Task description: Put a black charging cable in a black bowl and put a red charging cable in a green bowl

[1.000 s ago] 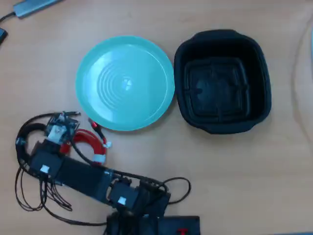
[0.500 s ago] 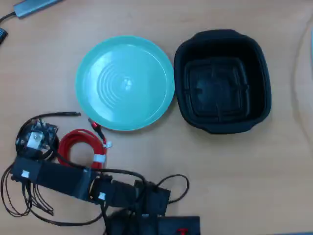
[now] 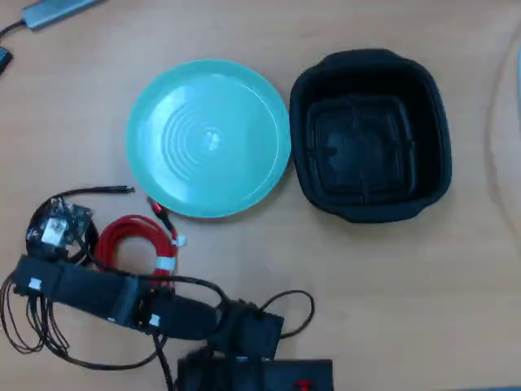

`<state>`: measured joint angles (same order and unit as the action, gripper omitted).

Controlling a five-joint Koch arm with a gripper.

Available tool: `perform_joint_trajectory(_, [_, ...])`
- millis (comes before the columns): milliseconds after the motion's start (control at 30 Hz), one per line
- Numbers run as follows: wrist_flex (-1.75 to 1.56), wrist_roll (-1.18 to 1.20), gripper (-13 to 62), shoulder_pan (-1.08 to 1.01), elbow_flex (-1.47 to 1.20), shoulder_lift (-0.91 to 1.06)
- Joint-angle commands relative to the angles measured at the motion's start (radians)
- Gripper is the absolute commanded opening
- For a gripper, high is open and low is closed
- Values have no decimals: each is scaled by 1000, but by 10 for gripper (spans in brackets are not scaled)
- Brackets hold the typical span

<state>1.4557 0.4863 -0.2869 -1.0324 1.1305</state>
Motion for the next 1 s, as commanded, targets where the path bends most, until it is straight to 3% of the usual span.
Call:
perform_joint_trajectory(0, [-34,64,243,-14,92,-3])
perform_joint_trajectory(467, [-78,270,243,-38,92,-61])
perform_joint_trajectory(967, [-187,285,243,-34,92,-176])
